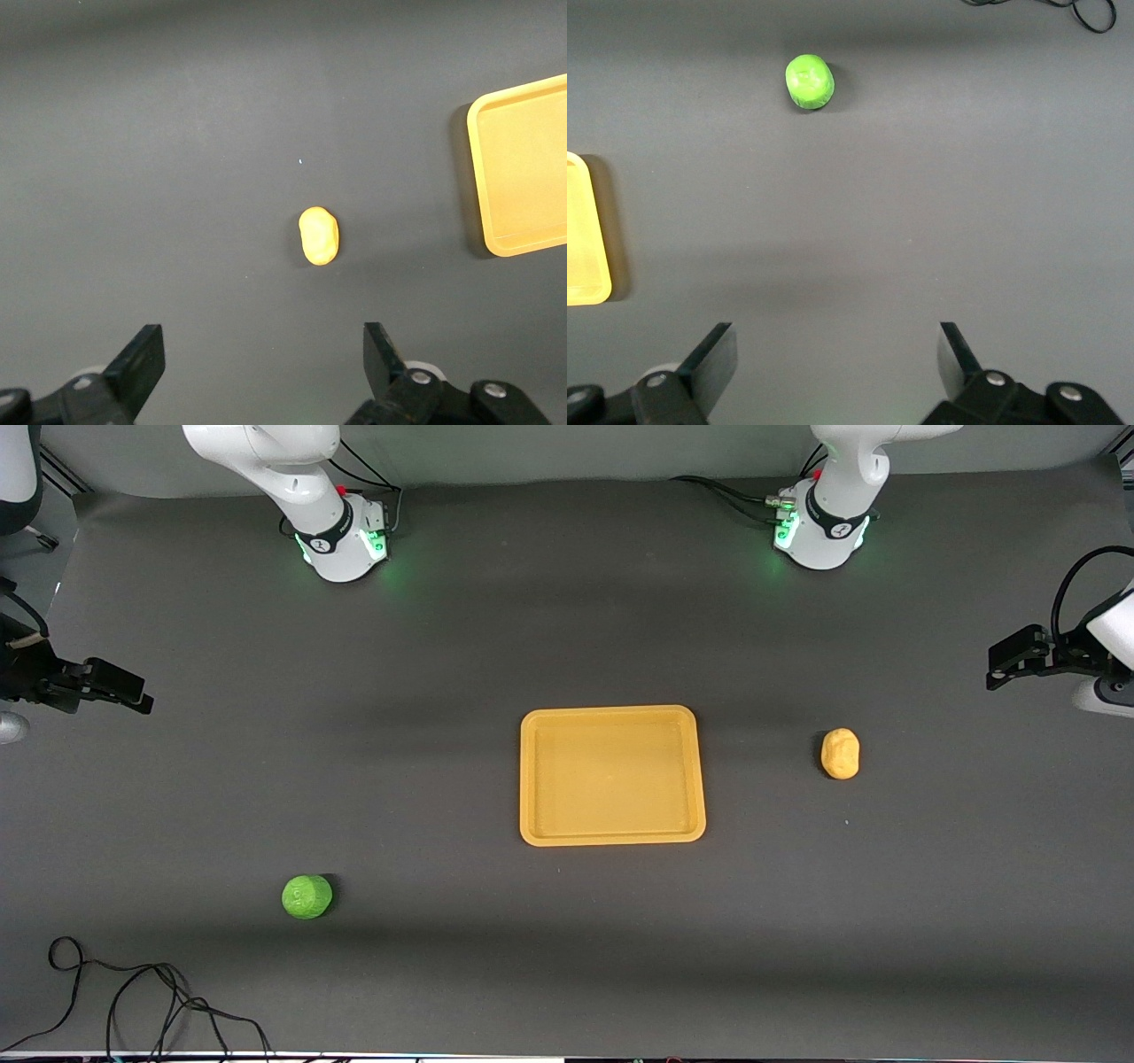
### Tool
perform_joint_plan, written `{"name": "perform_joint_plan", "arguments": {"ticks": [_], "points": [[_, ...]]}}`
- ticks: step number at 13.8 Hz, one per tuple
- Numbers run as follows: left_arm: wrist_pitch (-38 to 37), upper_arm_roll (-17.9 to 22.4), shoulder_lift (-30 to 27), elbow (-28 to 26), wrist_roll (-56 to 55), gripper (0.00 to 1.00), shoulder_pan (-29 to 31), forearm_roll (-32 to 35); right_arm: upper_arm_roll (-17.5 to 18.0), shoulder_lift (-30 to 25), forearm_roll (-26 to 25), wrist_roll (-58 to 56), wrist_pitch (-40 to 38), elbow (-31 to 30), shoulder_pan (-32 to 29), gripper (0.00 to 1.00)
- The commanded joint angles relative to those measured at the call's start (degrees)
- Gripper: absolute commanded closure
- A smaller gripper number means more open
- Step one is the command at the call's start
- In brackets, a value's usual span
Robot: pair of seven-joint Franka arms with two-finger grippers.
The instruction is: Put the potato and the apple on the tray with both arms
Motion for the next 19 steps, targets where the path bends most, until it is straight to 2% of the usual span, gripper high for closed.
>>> {"name": "perform_joint_plan", "arguments": {"ticks": [1,15,19], "points": [[-0.88,-0.09,0.48,1.51,-1.33,0.0,-1.51,1.01,-0.8,-0.59,0.94,0.55,-0.54,-0.16,0.81,0.0],[-1.5,-0.36,0.3,2.3,-1.16,0.0,-1.87,1.27,-0.45,0.47,1.56,1.0,-0.54,0.19,0.98,0.0],[-2.2,-0.45,0.39,2.21,-1.69,0.0,-2.48,1.53,-0.45,-0.15,1.65,0.91,-0.37,-1.91,1.33,0.0]]}}
